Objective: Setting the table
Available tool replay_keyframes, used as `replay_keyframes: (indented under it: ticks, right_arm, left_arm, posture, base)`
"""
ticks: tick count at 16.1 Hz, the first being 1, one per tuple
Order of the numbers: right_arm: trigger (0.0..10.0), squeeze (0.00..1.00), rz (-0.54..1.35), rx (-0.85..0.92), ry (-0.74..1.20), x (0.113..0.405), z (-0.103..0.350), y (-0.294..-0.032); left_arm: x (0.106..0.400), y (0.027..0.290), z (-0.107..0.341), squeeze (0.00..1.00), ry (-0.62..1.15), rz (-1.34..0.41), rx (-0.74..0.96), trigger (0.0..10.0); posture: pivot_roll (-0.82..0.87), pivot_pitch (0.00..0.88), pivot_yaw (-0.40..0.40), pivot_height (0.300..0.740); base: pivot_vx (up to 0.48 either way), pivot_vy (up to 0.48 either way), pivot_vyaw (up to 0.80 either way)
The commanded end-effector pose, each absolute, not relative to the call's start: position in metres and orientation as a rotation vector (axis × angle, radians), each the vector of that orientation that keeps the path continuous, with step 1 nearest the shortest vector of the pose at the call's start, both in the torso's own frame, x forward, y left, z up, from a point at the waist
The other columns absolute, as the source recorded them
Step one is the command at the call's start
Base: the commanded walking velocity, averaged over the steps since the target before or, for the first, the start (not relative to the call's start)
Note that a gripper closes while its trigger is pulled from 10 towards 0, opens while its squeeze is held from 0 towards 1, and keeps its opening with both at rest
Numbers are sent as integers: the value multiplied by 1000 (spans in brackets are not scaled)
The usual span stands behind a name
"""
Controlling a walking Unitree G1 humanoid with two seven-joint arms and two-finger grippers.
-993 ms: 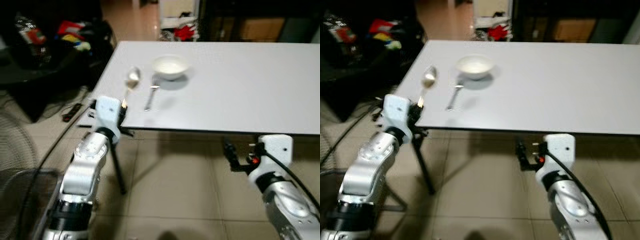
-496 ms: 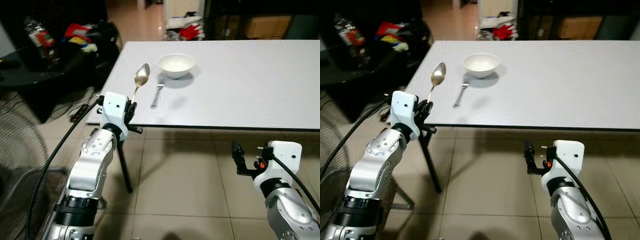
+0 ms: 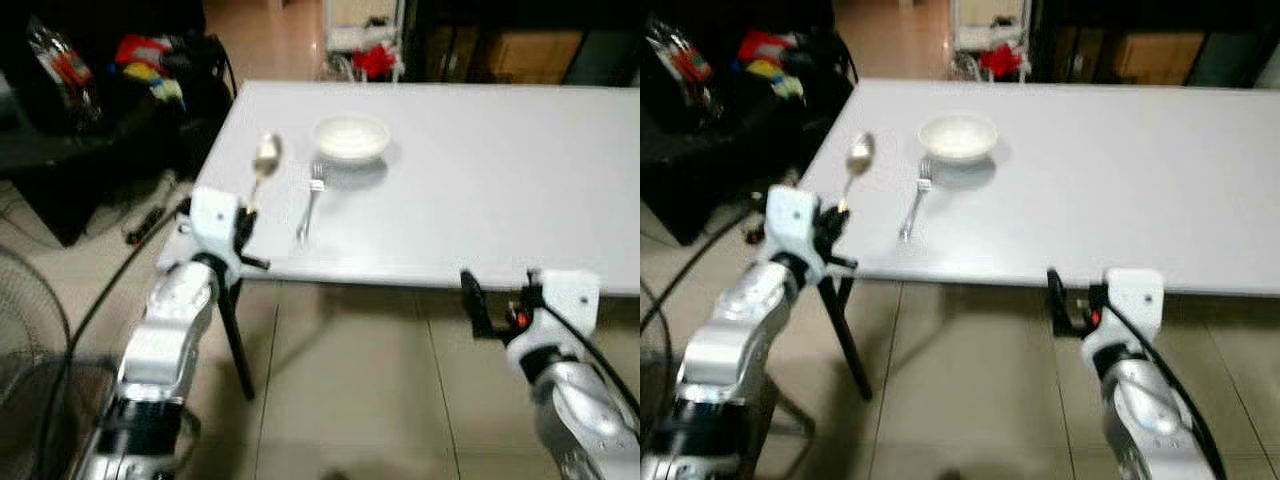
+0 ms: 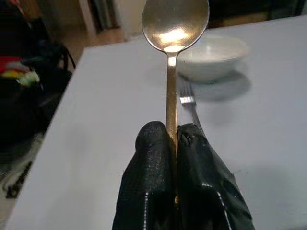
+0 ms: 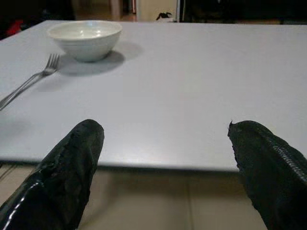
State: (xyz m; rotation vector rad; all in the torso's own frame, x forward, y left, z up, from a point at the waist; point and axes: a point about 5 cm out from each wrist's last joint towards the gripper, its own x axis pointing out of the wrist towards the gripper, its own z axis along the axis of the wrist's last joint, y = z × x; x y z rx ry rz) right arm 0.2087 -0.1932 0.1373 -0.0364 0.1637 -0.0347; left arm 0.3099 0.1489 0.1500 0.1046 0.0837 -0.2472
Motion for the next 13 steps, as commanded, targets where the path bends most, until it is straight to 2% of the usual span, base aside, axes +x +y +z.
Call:
replay_keyframes:
  ticks: [1, 7, 10, 13]
  right_arm:
    - [10000, 0, -41, -48, 164, 207, 138, -197]
    - [10000, 0, -26, -50, 167, 202, 139, -198]
    - [10000, 0, 23, -56, 189, 199, 139, -200]
    - [10000, 0, 225, -44, 242, 190, 139, -195]
  left_arm:
    - [310, 138, 155, 0, 63, -283, 107, 10000]
    - [312, 131, 151, 0, 82, -320, 126, 10000]
    - [311, 125, 138, 0, 157, -352, 158, 10000]
    - [317, 121, 115, 0, 311, -369, 211, 10000]
  posture:
    - [-69, 0, 54, 740]
    - [-85, 0, 63, 740]
    - [-92, 0, 61, 740]
    - [-99, 0, 58, 740]
  base:
    - [420, 0, 0]
    - [386, 0, 0]
    - [0, 0, 0]
    - [0, 0, 0]
